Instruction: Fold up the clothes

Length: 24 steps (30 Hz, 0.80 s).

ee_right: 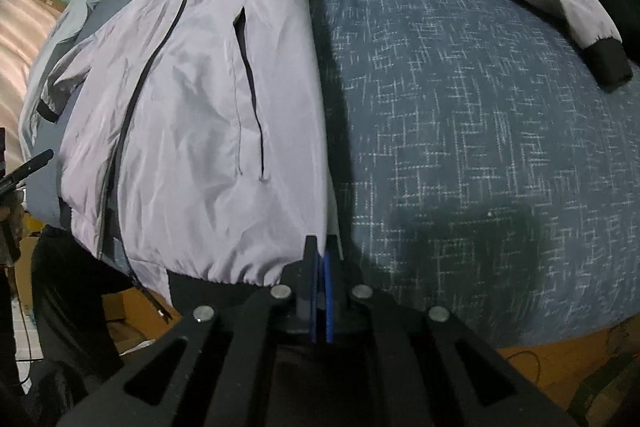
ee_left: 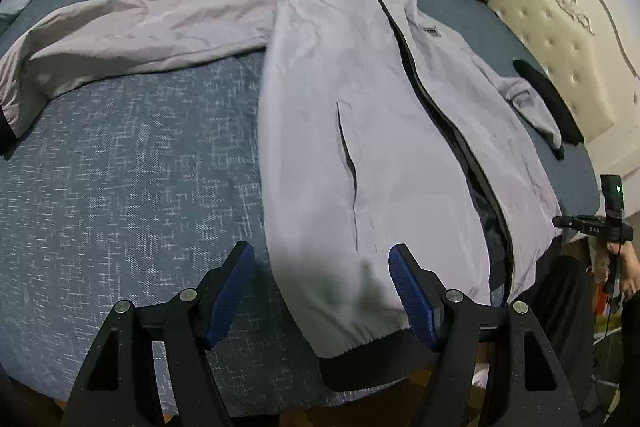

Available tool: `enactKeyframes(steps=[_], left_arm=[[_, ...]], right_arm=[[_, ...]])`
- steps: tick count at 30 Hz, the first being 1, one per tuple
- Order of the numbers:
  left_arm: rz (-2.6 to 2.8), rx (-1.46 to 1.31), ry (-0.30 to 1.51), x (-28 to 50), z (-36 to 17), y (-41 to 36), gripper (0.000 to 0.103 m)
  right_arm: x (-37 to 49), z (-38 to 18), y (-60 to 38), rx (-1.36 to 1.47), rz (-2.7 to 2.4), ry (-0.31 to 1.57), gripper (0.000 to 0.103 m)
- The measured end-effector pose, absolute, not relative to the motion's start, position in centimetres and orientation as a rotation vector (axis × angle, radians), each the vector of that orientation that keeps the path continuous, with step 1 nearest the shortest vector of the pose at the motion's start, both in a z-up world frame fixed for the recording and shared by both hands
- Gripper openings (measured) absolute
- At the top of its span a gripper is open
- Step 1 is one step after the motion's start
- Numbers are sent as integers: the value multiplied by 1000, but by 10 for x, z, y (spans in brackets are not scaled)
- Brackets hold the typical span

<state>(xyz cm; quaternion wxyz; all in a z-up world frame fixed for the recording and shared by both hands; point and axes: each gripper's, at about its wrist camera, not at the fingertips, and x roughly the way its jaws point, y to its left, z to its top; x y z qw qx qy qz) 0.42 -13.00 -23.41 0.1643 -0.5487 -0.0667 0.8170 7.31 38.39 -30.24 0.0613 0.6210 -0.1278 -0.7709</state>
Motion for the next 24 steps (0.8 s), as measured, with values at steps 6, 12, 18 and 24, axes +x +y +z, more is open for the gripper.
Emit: enactKeyframes(steps=[6, 12, 18, 24], left_arm=[[2374, -1513, -236, -2, -219, -138, 73], [2413, -1454, -288, -11, -207, -140, 73], [2419, -1436, -291, -11, -202, -139, 73], [2423, -1456, -292, -12, -205, -142, 73]], right_arm=[[75, -261, 434, 1674, -2535, -636, 16], [68, -231, 487, 1527, -2719, -835, 34], [54, -232, 516, 1517, -2760, -958, 39], [29, -245, 539, 1515, -2792, -1051, 55]])
